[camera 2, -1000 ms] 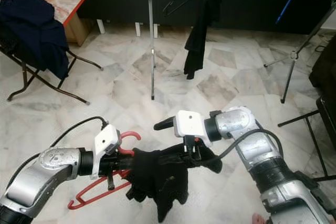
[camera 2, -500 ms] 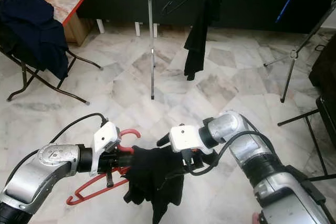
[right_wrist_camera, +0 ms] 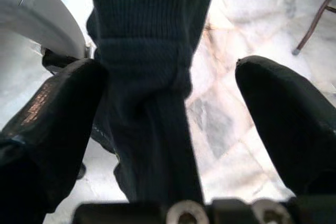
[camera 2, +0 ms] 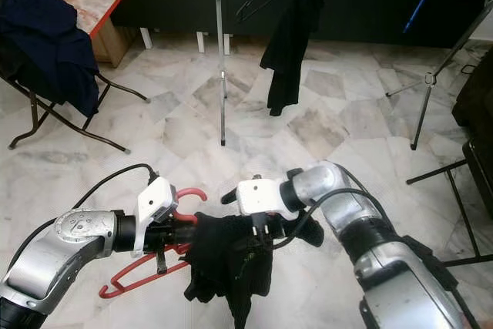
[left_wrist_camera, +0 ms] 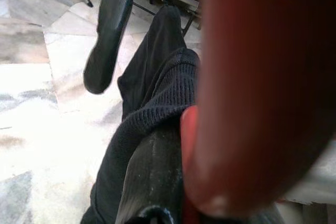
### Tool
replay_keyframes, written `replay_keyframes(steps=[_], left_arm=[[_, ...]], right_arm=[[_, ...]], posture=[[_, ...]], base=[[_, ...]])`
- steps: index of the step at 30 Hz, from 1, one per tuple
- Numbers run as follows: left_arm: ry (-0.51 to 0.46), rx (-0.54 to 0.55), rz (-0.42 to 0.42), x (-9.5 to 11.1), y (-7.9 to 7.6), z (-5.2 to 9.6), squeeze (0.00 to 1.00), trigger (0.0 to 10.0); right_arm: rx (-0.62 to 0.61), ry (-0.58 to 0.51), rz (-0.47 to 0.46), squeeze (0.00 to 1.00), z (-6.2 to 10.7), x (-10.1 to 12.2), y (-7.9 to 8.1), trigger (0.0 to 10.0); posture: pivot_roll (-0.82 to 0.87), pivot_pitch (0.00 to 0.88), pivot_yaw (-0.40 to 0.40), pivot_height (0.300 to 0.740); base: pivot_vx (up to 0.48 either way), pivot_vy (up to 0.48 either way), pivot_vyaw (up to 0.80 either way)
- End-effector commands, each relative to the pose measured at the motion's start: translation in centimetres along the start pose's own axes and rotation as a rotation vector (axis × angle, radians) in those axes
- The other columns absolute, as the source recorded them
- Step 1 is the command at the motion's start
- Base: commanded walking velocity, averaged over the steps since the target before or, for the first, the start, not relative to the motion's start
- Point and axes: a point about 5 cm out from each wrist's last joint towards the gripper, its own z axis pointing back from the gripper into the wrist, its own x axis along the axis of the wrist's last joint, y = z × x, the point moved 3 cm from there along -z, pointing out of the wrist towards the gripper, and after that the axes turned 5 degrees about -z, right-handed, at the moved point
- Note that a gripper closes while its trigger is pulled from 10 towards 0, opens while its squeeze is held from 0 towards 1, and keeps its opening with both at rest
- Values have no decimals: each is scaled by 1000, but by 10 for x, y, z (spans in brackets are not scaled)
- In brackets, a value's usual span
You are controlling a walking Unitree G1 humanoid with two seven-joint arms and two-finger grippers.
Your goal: Hang hanger
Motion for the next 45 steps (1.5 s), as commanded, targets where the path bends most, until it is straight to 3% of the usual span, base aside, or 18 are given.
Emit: replay_keyframes(steps=[1, 45], left_arm=[[-40, -3, -23, 11, 0, 3, 0, 10000], [-72, -5, -50, 21, 0, -5, 0, 10000]], right_arm=[[14, -10, 9, 0, 2, 2, 0, 0], [76, -81, -59, 0, -10, 0, 8, 0]], posture=[[17, 231, -22, 740], [23, 243, -31, 740]], base=[[0, 0, 0], [0, 0, 0]])
